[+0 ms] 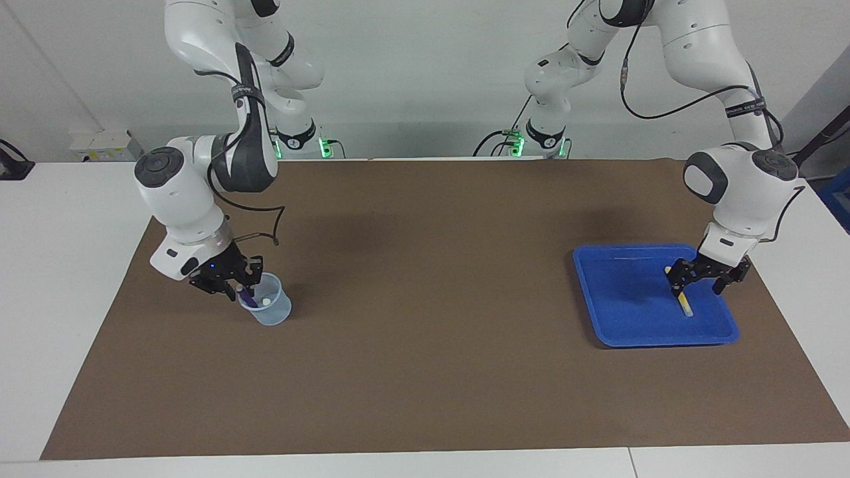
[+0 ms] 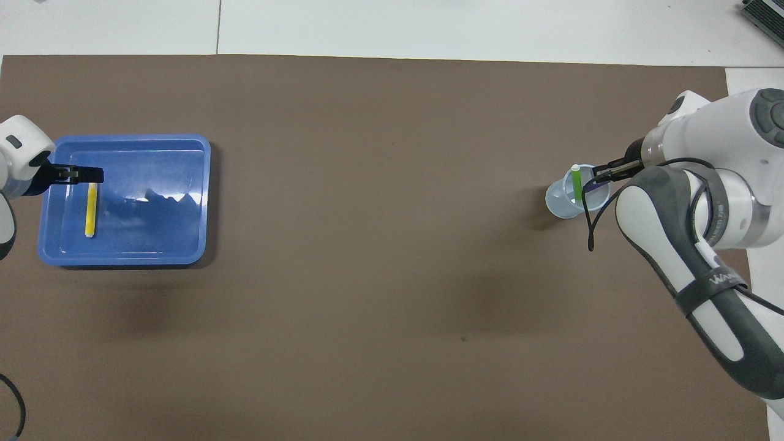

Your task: Right arm passes pens to left for tray arrangement

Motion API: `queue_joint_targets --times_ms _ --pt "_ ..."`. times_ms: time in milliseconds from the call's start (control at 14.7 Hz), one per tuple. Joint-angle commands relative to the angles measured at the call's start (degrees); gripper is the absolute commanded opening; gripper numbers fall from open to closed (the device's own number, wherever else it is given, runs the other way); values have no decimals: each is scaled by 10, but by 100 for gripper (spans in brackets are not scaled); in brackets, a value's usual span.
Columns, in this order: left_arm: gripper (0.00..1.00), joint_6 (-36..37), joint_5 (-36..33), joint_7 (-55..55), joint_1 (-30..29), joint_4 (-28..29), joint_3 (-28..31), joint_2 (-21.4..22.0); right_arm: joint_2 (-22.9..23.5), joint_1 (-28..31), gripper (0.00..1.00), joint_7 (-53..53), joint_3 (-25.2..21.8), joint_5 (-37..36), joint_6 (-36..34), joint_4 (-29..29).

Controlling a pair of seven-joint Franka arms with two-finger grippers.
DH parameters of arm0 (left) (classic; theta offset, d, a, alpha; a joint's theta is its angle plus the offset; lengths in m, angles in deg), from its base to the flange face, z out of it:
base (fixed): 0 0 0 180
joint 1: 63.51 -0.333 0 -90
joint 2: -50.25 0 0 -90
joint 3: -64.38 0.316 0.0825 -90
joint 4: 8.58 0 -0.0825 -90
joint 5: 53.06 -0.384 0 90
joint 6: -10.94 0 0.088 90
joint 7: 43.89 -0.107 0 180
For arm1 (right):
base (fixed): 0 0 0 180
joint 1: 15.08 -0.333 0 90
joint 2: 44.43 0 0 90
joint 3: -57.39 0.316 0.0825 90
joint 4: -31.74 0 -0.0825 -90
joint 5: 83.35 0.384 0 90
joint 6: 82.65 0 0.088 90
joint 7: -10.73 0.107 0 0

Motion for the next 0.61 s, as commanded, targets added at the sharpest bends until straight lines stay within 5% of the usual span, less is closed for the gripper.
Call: queue_joint_targets --times_ms 0,272,543 --pt "100 58 -5 46 8 -9 -1 14 11 2 34 17 4 -18 5 11" --pt "100 198 3 115 38 -77 -2 21 12 1 33 17 4 -17 4 9" --pt "100 243 38 145 45 -97 -7 28 16 1 31 21 5 -17 3 8"
